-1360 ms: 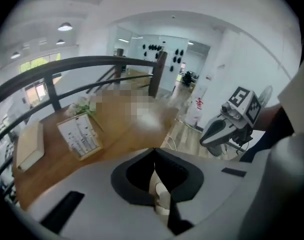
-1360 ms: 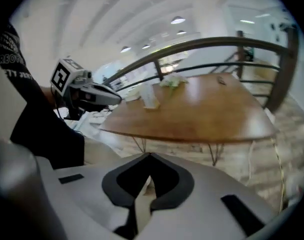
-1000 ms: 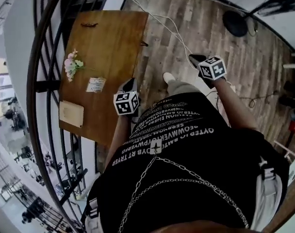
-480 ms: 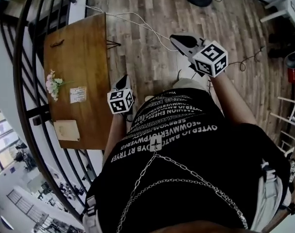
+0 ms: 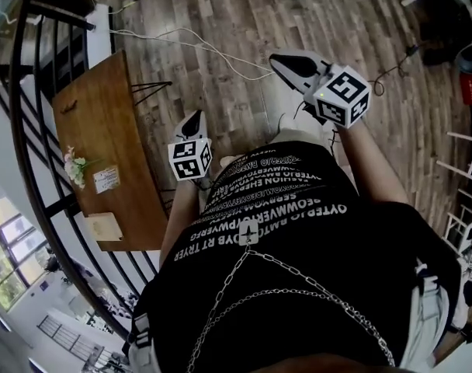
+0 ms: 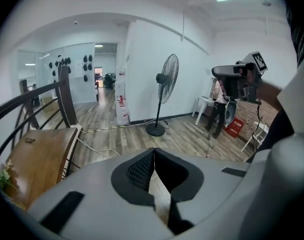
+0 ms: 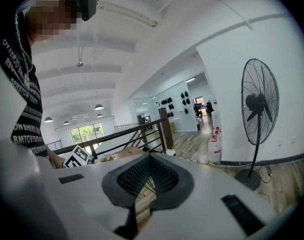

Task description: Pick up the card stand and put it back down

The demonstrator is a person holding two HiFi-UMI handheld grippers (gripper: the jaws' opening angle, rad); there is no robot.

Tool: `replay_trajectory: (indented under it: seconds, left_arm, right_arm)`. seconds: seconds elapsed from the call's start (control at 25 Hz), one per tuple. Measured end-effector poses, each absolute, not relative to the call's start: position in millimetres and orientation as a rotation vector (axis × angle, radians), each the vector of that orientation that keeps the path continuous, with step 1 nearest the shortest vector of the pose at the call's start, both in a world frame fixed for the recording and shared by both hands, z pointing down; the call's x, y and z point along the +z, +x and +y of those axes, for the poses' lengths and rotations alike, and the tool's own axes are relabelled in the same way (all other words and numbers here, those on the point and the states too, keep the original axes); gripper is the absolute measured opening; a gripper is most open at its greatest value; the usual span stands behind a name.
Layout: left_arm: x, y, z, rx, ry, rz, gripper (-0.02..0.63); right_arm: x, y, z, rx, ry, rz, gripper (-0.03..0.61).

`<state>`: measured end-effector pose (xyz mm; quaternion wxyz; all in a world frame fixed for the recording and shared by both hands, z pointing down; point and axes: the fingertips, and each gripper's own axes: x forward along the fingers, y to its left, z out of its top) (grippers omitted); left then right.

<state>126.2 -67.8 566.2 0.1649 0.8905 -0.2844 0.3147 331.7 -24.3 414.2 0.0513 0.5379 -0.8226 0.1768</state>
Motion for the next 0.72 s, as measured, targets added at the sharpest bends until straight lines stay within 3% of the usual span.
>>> replay_trajectory:
  seconds: [0.16,0.32,0.48,0.72]
  left_arm:
    - [547,178,-65,0.838,2.53,-0.92,0.029]
    - [512,162,-69,0.751,2.429,-1.235,0.029]
    - [474,91,-66,0.67,2.307,-1.553,0.029]
    - [415,-43,-4,0.566,2.056,-1.987,0.029]
  right_arm:
    - [425,386,-21,0.571,1.556,-2.537,0.014]
    - [422,385,-55,0.569,1.294,-2.654,0.014]
    - [419,329,-88,0.497,1.025,-2.762,0.014]
    - [391,183,-97,0.377,0.603,-2.934,0.014]
